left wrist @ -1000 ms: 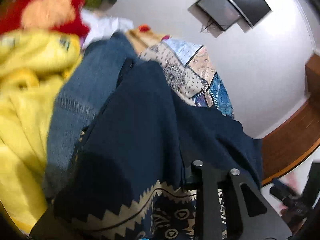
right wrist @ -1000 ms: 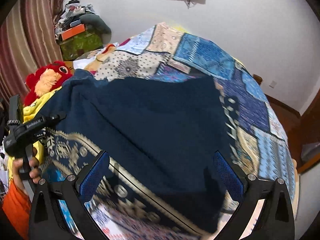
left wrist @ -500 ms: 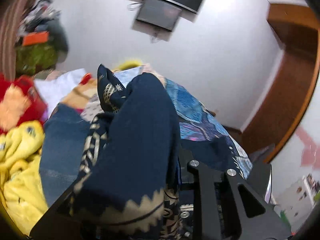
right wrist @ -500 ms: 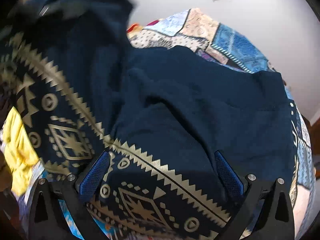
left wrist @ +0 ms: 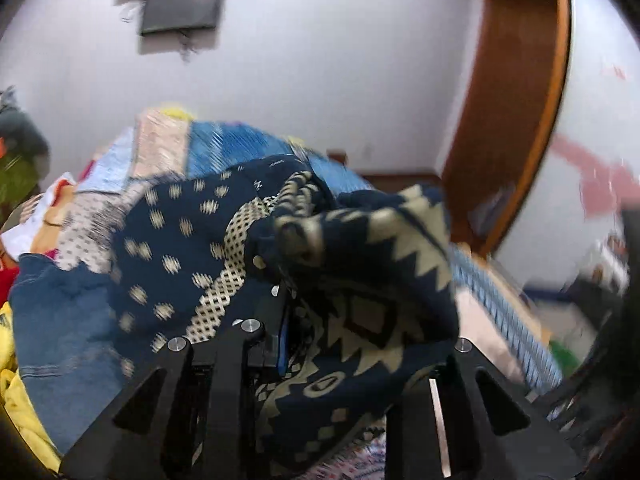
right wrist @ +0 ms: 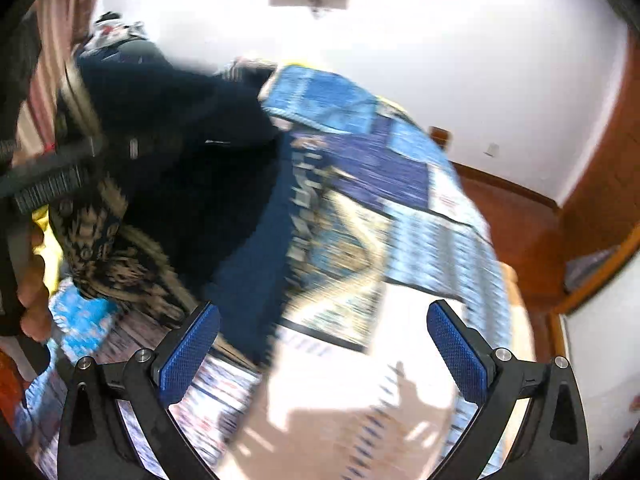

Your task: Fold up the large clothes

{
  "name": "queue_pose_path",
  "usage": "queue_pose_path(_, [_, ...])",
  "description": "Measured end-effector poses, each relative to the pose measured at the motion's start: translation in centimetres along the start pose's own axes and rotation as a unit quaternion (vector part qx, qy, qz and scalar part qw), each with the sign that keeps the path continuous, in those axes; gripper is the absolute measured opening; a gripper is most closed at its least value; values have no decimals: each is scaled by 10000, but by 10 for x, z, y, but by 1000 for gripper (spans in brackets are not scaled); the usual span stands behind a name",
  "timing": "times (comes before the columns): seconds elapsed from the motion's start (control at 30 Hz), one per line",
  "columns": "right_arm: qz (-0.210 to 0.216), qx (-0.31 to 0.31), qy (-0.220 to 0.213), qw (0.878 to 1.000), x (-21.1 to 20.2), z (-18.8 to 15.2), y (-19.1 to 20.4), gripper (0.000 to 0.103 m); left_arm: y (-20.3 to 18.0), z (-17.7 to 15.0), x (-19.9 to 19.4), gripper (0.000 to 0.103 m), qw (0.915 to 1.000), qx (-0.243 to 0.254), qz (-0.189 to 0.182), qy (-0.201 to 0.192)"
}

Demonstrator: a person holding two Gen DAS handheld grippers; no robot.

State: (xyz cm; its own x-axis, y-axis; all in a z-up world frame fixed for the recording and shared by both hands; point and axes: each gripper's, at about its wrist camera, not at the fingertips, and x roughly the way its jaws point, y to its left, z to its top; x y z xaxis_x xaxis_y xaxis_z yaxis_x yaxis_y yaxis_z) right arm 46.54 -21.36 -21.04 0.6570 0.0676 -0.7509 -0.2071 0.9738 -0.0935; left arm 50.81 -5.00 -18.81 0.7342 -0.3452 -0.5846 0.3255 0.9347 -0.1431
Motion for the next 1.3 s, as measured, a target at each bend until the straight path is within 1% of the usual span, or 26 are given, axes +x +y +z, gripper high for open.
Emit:
queue_pose_path(0.1, [-66, 199, 68, 9998, -6, -17, -25, 103, -20, -26, 26, 22, 9981, 283, -109, 540])
queue_pose_path(0.17, [-86, 330, 112, 9994, -8, -24, -31, 103, -33, -45, 45, 22, 9937, 602, -114, 939])
queue_pose_path(0.2, [-79, 385, 146, 9991, -9, -27, -34, 103, -33, -52, 50, 22, 9924, 682, -49, 1027])
queue_pose_path(0.27, [-61, 453, 181, 9988, -12, -32, -38, 103, -39, -58, 51, 22, 9903, 865, 100, 1080])
queue_pose_path(0.3, [-47, 461, 181, 9988, -14, -32, -38, 103, -41, -58, 49, 26, 9896, 936, 173, 1076])
queue_pose_path(0.33, [-38, 449, 164, 9989, -17, -32, -39, 103, -45, -57, 47, 41, 9888, 987, 172, 1108])
queue_pose_path(0.37, [-43, 426, 136, 9990, -22, -32, -39, 103, -48, -57, 44, 52, 9878, 1028, 104, 1162])
queue_pose_path(0.4, [-63, 405, 111, 9991, -23, -32, -42, 103, -51, -58, 40, 71, 9865, 1052, -52, 1252])
queue_pose_path(0.43, [-88, 375, 67, 9992, -27, -31, -44, 103, -56, -60, 34, 78, 9852, 1128, -149, 1285])
queue_pose_path(0.5, [-84, 369, -28, 9993, -37, -27, -43, 103, -69, -67, 18, 78, 9818, 1366, -210, 1301])
queue_pose_path(0.53, [-58, 378, -68, 9992, -41, -25, -43, 103, -72, -70, 9, 79, 9805, 1459, -170, 1305])
queue_pose_path(0.6, [69, 417, -200, 9989, -51, -20, -42, 103, -77, -77, -11, 79, 9809, 1442, -110, 1300])
queue_pose_path(0.67, [186, 446, -296, 9984, -55, -14, -40, 103, -72, -80, -29, 79, 9830, 1303, -105, 1288])
queue_pose_path(0.77, [345, 511, -422, 9972, -54, -3, -31, 103, -45, -76, -58, 81, 9878, 1094, 182, 1098])
queue_pose_path(0.87, [623, 532, -409, 9958, -44, 8, -15, 103, -16, -67, -75, 88, 9913, 864, 530, 843])
queue_pose_path(0.93, [868, 502, -347, 9944, -32, 14, -3, 103, 1, -60, -81, 92, 9915, 740, 760, 751])
queue_pose_path(0.97, [1013, 479, -276, 9933, -23, 18, 6, 103, 13, -57, -81, 93, 9911, 654, 902, 729])
queue_pose_path(1.03, [1204, 448, -141, 9916, -6, 21, 19, 103, 32, -54, -77, 93, 9907, 449, 1044, 752])
queue_pose_path(1.1, [1397, 430, 86, 9892, 16, 22, 31, 103, 52, -55, -68, 93, 9910, 151, 1027, 846])
queue_pose_path(1.17, [1579, 486, 446, 9852, 46, 20, 38, 103, 65, -59, -49, 93, 9897, -32, 984, 1034])
queue_pose_path(1.23, [1583, 555, 764, 9829, 71, 14, 39, 103, 70, -68, -33, 94, 9876, -25, 1002, 1211])
queue_pose_path(1.3, [1468, 496, 1063, 9822, 93, 2, 34, 103, 71, -78, -29, 95, 9878, 11, 997, 1197])
